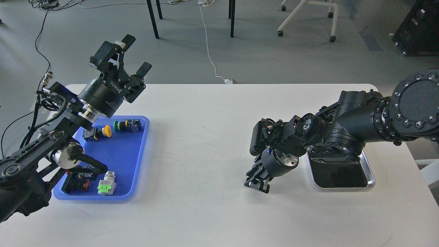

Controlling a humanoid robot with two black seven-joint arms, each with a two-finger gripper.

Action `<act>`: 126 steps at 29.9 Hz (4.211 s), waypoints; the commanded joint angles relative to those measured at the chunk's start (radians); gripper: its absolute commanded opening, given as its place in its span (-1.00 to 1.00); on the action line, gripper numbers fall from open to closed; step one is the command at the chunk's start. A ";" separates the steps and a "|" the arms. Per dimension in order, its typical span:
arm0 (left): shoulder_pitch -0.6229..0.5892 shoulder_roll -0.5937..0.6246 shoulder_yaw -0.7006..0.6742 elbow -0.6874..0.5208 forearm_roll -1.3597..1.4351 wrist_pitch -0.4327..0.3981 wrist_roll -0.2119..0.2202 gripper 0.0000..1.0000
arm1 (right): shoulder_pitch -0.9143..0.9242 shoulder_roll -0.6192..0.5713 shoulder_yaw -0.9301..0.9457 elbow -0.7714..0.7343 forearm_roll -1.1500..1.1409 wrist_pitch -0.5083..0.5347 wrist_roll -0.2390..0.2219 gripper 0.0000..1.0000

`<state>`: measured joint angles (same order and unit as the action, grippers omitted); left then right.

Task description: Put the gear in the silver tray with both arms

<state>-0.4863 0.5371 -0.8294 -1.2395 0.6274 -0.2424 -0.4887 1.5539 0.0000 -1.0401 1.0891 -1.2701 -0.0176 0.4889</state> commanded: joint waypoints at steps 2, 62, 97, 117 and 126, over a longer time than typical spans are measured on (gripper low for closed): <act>0.000 0.001 -0.008 0.000 -0.001 0.000 0.000 0.95 | 0.006 0.000 0.000 0.002 0.000 0.002 0.000 -0.61; -0.005 -0.039 -0.004 0.000 0.000 0.000 0.002 0.95 | -0.184 -0.417 -0.075 -0.327 0.017 -0.002 0.000 -0.55; 0.000 -0.063 -0.010 0.005 0.008 0.014 0.002 0.96 | -0.409 -0.606 0.883 -0.213 0.838 0.212 0.000 0.94; 0.204 -0.137 -0.223 0.014 0.006 0.011 0.219 0.96 | -0.733 -0.571 1.309 -0.074 1.261 0.252 0.000 0.98; 0.219 -0.152 -0.241 0.011 0.006 0.009 0.219 0.96 | -0.752 -0.560 1.356 -0.040 1.261 0.251 0.000 0.98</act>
<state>-0.2678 0.3855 -1.0701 -1.2273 0.6338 -0.2331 -0.2697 0.8077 -0.5650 0.2862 1.0334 -0.0103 0.2349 0.4887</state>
